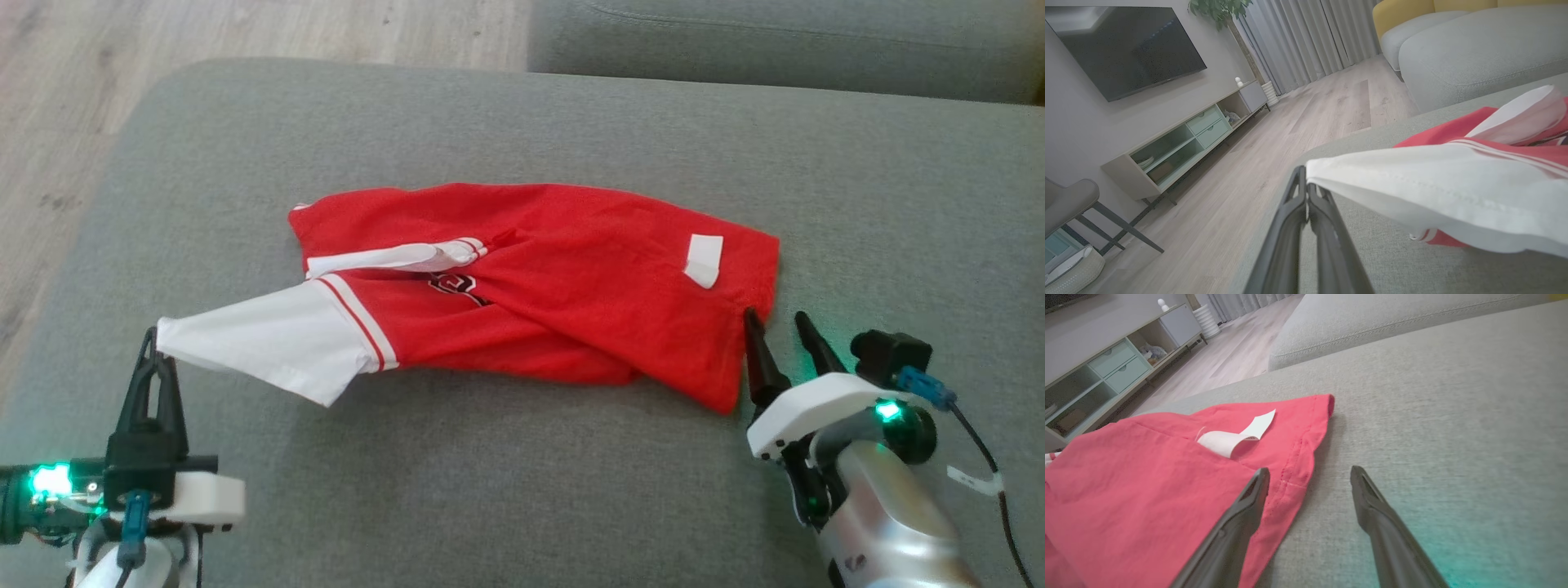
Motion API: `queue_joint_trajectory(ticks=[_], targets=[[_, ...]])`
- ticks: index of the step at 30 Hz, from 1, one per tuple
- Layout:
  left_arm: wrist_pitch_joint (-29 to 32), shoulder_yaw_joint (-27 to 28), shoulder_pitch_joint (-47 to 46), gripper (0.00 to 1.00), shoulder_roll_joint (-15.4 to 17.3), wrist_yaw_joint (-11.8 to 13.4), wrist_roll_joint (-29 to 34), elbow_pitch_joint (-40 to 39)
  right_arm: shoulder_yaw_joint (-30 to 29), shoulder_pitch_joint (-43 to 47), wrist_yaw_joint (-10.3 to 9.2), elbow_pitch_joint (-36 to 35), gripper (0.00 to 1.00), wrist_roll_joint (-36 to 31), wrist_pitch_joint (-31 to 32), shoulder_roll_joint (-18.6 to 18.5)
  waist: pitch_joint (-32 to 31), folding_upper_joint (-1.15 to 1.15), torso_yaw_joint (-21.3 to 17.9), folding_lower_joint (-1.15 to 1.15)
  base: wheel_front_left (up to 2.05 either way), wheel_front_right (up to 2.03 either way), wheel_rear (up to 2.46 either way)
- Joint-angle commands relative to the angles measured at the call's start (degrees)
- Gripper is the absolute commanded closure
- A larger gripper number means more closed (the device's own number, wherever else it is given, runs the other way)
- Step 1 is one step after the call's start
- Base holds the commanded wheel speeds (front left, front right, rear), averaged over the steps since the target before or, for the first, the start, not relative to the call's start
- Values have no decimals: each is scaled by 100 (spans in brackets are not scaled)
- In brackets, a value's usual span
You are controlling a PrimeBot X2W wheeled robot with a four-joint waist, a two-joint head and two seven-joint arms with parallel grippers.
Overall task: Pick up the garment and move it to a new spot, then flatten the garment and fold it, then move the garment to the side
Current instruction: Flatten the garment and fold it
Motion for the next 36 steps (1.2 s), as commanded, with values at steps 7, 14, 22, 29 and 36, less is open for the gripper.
queue_joint_trajectory(ticks=[7,14,22,29,36], targets=[[11,196,-303,100,182,15,-31,-153,676,-449,-5,529,96,933,135,-55,-23,0,173,-1,0,0,0],[-44,231,-264,100,267,24,-39,-260,1145,-464,-5,274,100,1681,-43,-174,-167,0,25,-1,0,0,0],[-116,320,-64,100,402,79,-87,-396,1836,-300,-5,-167,100,2186,-112,-561,-414,0,-323,-1,0,0,0],[-74,246,-128,100,402,54,-58,-533,2234,-537,-5,308,0,2388,-10,-499,-323,0,-232,-1,0,0,0],[-35,83,-349,100,312,-54,19,-527,2436,-774,-5,867,0,2667,198,-384,-215,0,27,-1,0,0,0]])
